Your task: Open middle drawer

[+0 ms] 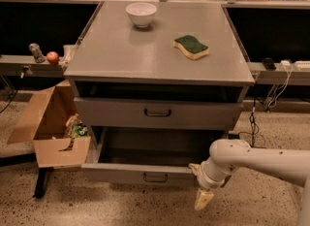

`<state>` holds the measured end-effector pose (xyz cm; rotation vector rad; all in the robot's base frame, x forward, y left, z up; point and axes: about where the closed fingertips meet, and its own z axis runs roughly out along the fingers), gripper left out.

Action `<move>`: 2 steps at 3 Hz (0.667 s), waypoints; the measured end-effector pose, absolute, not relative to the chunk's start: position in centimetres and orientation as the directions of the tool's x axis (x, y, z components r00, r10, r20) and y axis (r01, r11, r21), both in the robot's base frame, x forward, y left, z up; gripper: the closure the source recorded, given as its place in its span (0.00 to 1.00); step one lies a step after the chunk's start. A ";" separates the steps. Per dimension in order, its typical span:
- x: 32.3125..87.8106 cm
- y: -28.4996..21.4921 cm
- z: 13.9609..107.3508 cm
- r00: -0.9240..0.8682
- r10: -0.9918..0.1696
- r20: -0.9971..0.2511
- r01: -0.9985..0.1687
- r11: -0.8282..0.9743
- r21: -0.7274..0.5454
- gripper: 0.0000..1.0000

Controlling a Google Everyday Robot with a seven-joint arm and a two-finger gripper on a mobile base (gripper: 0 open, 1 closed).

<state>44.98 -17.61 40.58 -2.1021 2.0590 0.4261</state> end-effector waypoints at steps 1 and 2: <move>44.1 -17.6 40.6 0.007 -0.947 -0.320 -0.995 -0.037 0.089 0.50; 44.1 -17.6 41.0 0.007 -0.947 -0.320 -0.995 -0.037 0.089 0.73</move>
Offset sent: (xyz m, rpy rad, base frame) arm -0.0577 0.0020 -0.0092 0.0312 0.0396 0.0295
